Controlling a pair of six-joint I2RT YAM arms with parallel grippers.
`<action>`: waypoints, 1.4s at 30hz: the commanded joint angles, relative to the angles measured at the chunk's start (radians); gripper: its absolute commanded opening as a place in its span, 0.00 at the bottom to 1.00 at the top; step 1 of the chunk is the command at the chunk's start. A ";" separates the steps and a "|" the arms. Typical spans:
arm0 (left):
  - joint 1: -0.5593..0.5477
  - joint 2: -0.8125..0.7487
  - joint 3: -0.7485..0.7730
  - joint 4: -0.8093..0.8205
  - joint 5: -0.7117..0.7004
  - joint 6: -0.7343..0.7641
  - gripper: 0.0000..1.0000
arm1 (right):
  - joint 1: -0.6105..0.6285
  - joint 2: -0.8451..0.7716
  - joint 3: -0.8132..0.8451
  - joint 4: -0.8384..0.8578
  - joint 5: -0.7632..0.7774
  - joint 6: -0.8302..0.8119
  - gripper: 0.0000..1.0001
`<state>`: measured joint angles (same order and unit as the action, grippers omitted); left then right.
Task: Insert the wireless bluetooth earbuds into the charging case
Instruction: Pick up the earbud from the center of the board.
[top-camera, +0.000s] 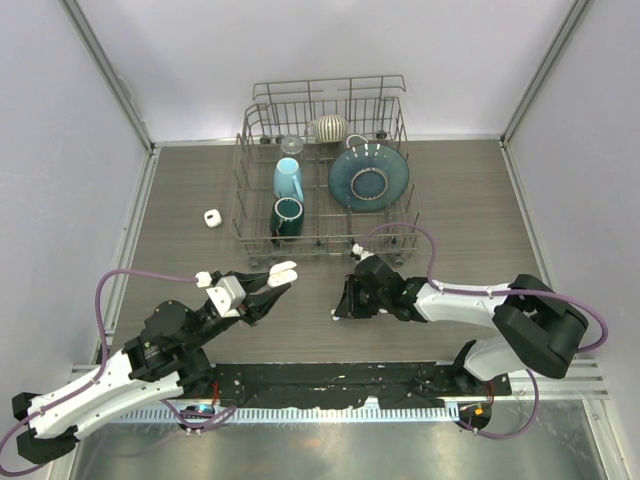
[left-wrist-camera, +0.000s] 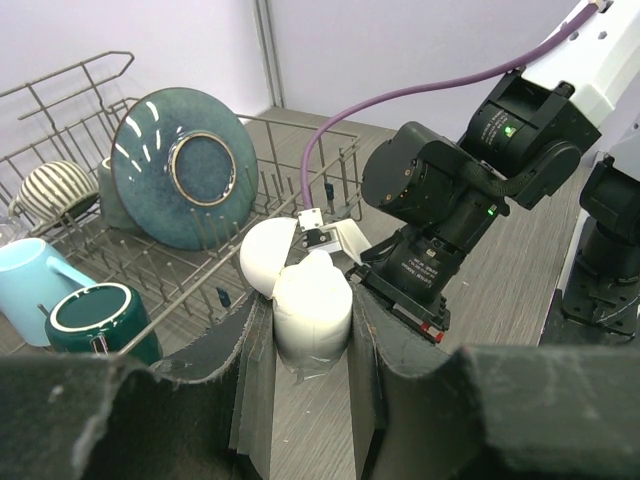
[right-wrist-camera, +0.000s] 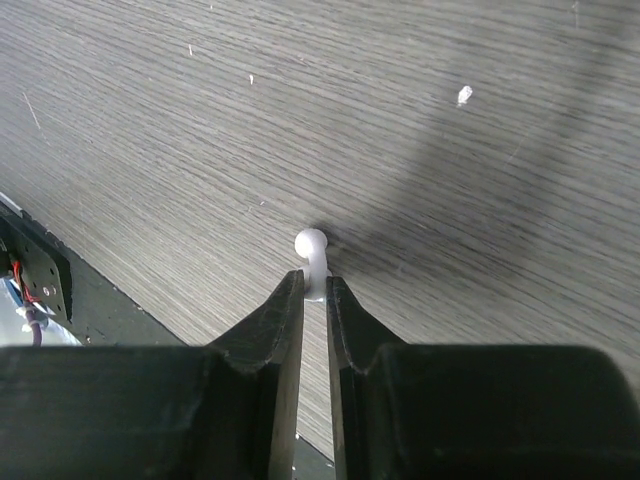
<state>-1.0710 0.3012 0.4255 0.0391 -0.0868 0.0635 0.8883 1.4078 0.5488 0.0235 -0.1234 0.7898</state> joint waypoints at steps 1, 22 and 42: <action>0.003 -0.013 0.036 0.024 -0.013 0.012 0.00 | 0.014 0.039 0.023 0.010 0.001 -0.011 0.19; 0.003 0.007 0.012 0.062 -0.041 0.102 0.00 | 0.017 -0.013 0.068 0.007 0.001 -0.012 0.01; 0.005 0.016 -0.042 0.318 -0.033 0.326 0.00 | 0.018 -0.400 0.450 -0.264 -0.019 0.126 0.01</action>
<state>-1.0710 0.3061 0.3668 0.2508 -0.1364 0.3275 0.9012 1.0302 0.9092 -0.2432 -0.1108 0.8505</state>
